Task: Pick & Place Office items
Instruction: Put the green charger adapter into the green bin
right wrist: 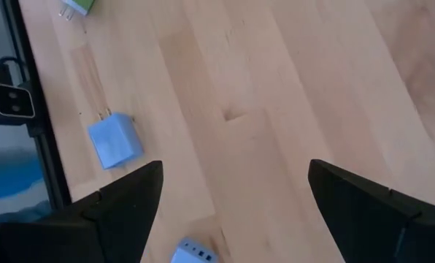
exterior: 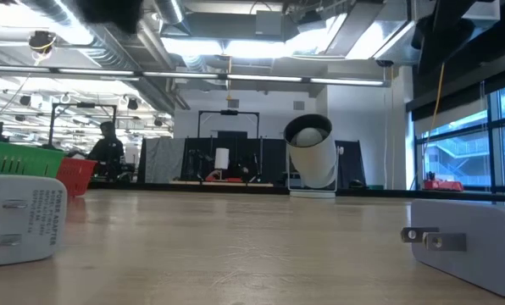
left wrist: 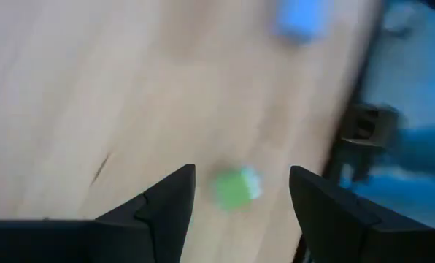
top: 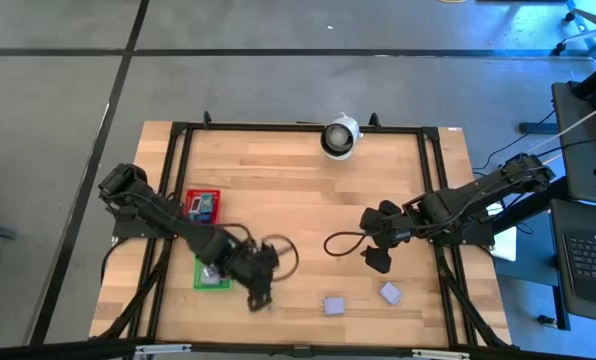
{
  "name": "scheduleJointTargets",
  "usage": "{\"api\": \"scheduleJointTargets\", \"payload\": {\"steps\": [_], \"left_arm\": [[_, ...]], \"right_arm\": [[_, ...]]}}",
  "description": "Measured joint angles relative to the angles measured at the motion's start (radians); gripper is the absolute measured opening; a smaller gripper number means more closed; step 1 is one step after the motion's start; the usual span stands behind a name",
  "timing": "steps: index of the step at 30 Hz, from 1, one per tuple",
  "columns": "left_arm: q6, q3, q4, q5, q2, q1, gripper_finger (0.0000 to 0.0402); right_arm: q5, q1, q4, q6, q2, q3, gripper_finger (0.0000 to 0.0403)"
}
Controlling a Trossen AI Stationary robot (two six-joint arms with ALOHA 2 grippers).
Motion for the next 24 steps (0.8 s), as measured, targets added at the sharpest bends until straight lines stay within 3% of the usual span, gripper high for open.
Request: {"api": "scheduleJointTargets", "payload": {"steps": [7,11,24], "left_arm": [[0.529,-0.001,0.184,-0.007,0.038,-0.113,0.0216],[0.665,-0.001,0.183,-0.005,0.066,-0.152,0.0215],[1.052,-0.001,0.184,-0.01,0.231,-0.162,0.0214]], "right_arm": [[0.029,0.047,0.006,0.117,0.0,0.0,0.0346],[0.076,0.072,0.008,0.194,0.0,0.0,0.0346],[0.078,0.099,0.008,0.309,0.0,0.0,0.0346]]}}
